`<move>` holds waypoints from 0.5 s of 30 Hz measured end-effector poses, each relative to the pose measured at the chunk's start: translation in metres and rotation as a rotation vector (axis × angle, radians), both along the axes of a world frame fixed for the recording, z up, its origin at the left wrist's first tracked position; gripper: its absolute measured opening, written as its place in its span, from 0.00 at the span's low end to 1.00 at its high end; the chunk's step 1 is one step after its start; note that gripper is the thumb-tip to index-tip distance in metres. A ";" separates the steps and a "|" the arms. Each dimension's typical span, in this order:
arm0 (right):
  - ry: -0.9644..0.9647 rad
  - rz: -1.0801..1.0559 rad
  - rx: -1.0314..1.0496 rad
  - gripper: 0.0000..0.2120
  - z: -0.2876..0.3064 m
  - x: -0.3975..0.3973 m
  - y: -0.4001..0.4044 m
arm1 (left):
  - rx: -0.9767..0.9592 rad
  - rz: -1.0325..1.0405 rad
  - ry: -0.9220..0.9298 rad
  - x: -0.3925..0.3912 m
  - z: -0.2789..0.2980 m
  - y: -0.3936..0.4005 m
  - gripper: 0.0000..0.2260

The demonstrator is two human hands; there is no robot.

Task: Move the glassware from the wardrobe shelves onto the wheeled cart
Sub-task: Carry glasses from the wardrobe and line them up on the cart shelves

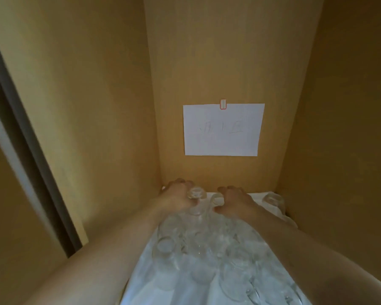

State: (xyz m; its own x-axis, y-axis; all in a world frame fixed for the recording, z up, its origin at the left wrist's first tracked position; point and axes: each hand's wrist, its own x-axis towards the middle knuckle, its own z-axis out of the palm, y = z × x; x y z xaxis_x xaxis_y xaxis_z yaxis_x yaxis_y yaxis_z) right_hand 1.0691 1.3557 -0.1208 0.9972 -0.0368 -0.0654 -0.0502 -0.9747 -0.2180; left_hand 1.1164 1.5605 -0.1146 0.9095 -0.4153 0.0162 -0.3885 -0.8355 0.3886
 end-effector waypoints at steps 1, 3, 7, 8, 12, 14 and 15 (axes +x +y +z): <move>0.015 0.002 0.000 0.33 -0.003 0.008 -0.001 | 0.004 -0.007 0.006 0.008 -0.004 -0.005 0.20; 0.040 0.020 0.001 0.30 -0.009 0.024 -0.003 | 0.040 -0.016 0.009 0.021 -0.009 -0.015 0.19; 0.124 0.049 0.010 0.32 -0.023 0.053 -0.003 | 0.058 -0.026 0.035 0.048 -0.022 -0.031 0.24; 0.154 0.056 -0.001 0.35 -0.027 0.058 -0.002 | 0.065 -0.036 0.053 0.052 -0.026 -0.035 0.24; 0.225 0.072 -0.059 0.44 -0.044 0.079 -0.001 | 0.048 -0.020 0.143 0.069 -0.044 -0.047 0.28; 0.257 0.076 -0.079 0.46 -0.050 0.087 -0.002 | 0.025 -0.006 0.186 0.075 -0.051 -0.051 0.32; 0.266 0.079 -0.081 0.46 -0.053 0.090 -0.003 | 0.024 0.002 0.210 0.078 -0.054 -0.052 0.34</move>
State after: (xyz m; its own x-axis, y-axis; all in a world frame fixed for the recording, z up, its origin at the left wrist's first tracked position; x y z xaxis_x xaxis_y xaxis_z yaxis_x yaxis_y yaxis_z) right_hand 1.1590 1.3531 -0.1735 0.9453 0.0248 -0.3252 -0.0184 -0.9915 -0.1291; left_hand 1.1948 1.5081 -0.1685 0.8927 -0.4115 -0.1840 -0.2991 -0.8461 0.4413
